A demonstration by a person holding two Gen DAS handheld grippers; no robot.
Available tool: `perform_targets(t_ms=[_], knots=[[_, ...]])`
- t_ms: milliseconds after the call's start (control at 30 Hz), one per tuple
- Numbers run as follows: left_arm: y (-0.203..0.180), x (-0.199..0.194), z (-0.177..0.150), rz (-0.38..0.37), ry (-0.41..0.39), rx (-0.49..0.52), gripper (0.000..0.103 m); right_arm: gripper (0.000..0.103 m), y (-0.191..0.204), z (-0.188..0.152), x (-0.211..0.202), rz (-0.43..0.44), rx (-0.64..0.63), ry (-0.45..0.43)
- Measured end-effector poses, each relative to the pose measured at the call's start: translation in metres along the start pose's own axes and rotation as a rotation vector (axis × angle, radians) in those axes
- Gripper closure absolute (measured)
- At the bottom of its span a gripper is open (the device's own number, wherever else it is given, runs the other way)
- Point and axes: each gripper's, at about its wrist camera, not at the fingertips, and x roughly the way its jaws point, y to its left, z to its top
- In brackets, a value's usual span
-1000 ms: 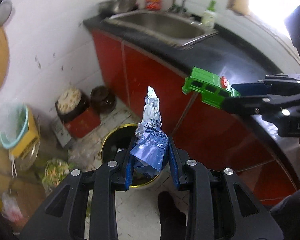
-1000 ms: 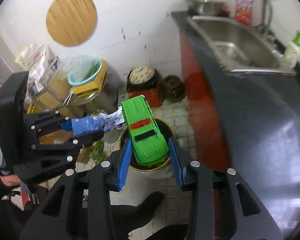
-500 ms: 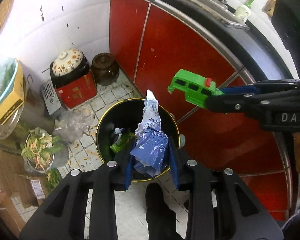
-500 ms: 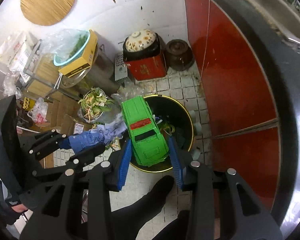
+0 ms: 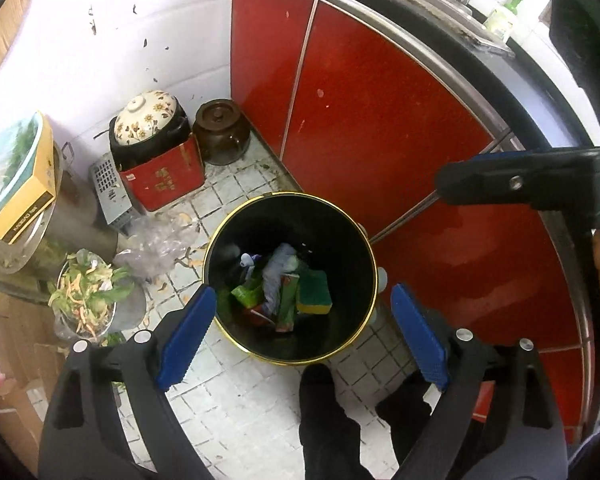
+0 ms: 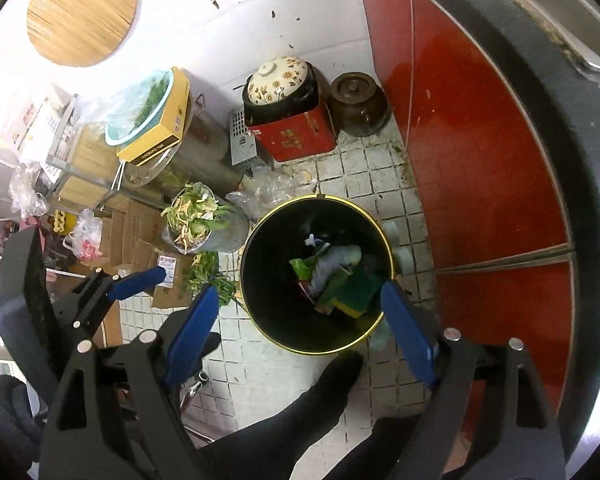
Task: Collect trash
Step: 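Move both open tools back up over the countertop toward the remaining items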
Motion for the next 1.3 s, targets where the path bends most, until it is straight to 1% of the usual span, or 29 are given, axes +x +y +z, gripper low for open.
perform_targets(t_ms=[100,200,300,367,400,467,500,533,567,600,700,733,833,867,900,933,1000,1067,1167,1300], knots=[[-0.007,-0.007,0.001,0.017,-0.007,0.019,0.016,0.022,-0.005,-0.007,-0.015,-0.001,0.003,-0.019],[-0.022,-0.019,0.006,0.031,-0.026,0.056,0.016,0.022,-0.011,-0.014,-0.039,-0.014,0.005,-0.057],[-0.048,-0.041,0.018,0.013,-0.073,0.101,0.016,0.022,-0.026,-0.029,-0.078,-0.023,0.041,-0.122],[-0.069,-0.057,0.027,-0.006,-0.112,0.134,0.012,0.022,-0.039,-0.042,-0.109,-0.052,0.062,-0.172],[-0.082,-0.065,0.032,-0.015,-0.132,0.157,0.011,0.022,-0.050,-0.052,-0.133,-0.067,0.082,-0.214],[-0.115,-0.078,0.041,-0.049,-0.161,0.214,0.011,0.022,-0.069,-0.070,-0.168,-0.117,0.120,-0.270],[-0.135,-0.084,0.046,-0.073,-0.172,0.246,0.010,0.022,-0.085,-0.087,-0.195,-0.165,0.156,-0.309],[-0.162,-0.090,0.052,-0.100,-0.185,0.290,0.009,0.022,-0.096,-0.096,-0.210,-0.186,0.180,-0.331],[-0.178,-0.092,0.054,-0.117,-0.191,0.317,0.008,0.022,-0.109,-0.110,-0.229,-0.209,0.214,-0.363],[-0.201,-0.096,0.057,-0.139,-0.199,0.358,0.007,0.022,-0.129,-0.133,-0.255,-0.246,0.275,-0.405],[-0.284,-0.103,0.061,-0.213,-0.216,0.492,0.007,0.022,-0.176,-0.189,-0.304,-0.343,0.426,-0.469],[-0.303,-0.104,0.060,-0.234,-0.217,0.518,0.007,0.022,-0.189,-0.210,-0.317,-0.373,0.473,-0.489],[-0.385,-0.105,0.054,-0.330,-0.195,0.620,0.007,0.022,-0.227,-0.275,-0.356,-0.482,0.621,-0.537],[-0.403,-0.106,0.052,-0.346,-0.193,0.645,0.007,0.022,-0.237,-0.289,-0.364,-0.501,0.651,-0.544],[-0.429,-0.105,0.048,-0.362,-0.189,0.685,0.007,0.022,-0.249,-0.311,-0.376,-0.530,0.703,-0.556],[-0.445,-0.105,0.045,-0.373,-0.186,0.712,0.007,0.022,-0.259,-0.332,-0.386,-0.554,0.752,-0.568],[-0.486,-0.104,0.035,-0.395,-0.178,0.782,0.007,0.022,-0.272,-0.363,-0.399,-0.575,0.821,-0.591],[-0.515,-0.100,0.025,-0.410,-0.170,0.833,0.007,0.022,-0.286,-0.388,-0.407,-0.593,0.873,-0.606],[-0.542,-0.093,0.016,-0.416,-0.166,0.880,0.007,0.022,-0.298,-0.410,-0.408,-0.601,0.906,-0.615],[-0.571,-0.077,0.009,-0.392,-0.145,0.908,0.007,0.022,-0.319,-0.419,-0.399,-0.574,0.914,-0.606]])
